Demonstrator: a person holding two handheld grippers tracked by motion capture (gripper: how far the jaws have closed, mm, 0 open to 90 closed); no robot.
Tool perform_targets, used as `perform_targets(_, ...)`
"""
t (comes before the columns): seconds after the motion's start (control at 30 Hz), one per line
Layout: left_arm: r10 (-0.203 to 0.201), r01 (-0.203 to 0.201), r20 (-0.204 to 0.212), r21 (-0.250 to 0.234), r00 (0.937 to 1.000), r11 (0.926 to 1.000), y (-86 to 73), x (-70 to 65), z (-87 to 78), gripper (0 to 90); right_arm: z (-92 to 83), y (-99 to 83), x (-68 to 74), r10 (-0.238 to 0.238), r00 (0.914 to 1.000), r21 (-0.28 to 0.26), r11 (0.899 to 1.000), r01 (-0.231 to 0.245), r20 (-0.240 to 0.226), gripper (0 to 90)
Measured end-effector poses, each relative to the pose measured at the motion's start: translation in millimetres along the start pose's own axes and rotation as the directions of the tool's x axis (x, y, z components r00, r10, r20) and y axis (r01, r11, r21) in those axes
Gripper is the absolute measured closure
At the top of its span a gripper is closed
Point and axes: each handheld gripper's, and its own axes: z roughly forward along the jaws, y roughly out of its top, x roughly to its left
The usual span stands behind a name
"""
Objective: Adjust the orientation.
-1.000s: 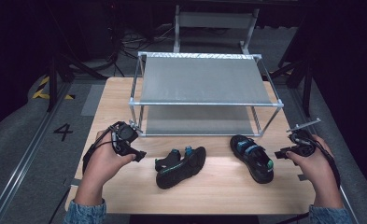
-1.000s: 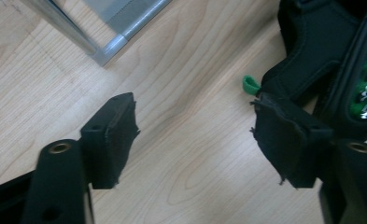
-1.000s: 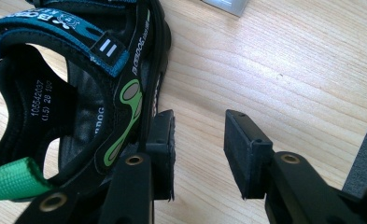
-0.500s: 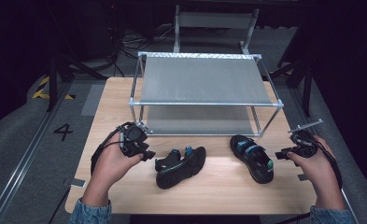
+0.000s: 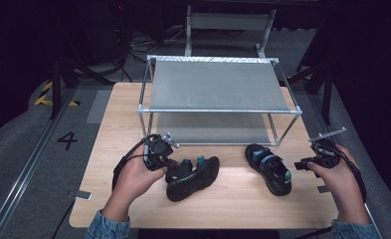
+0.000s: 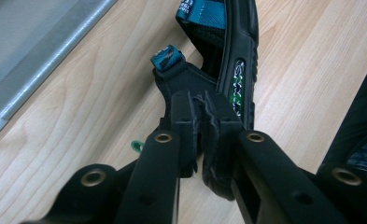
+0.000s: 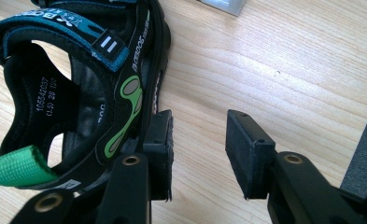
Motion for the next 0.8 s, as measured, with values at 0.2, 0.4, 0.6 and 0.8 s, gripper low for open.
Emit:
perform_targets(0.2, 0.020, -0.018, 0.046, -0.036, 0.9987, 0.9992, 7.0, -3.8, 11.2, 89.5, -0.9, -2.8, -2.3, 0.006, 1.0000, -0.003, 1.000, -0.006, 0.007, 61.7)
perform_targets(0.4, 0.049, -0.048, 0.072, -0.011, 0.9962, 0.9988, 15.8, -13.3, 27.7, 88.5, -1.0, -5.9, -3.0, 0.010, 0.9999, -0.008, 1.000, -0.010, 0.009, 61.1)
perform_targets(0.6, 0.058, -0.059, 0.077, 0.010, 0.9954, 0.9982, 19.5, -16.9, 38.1, 87.9, -3.9, -9.0, -3.2, 0.014, 0.9999, -0.011, 1.000, -0.014, 0.009, 61.2)
perform_targets(0.8, 0.089, -0.090, 0.054, 0.014, 0.9945, 0.9958, 19.0, -21.3, 37.2, 88.2, -3.6, -8.2, -0.2, 0.000, 1.0000, -0.017, 1.000, 0.000, -0.001, 61.6)
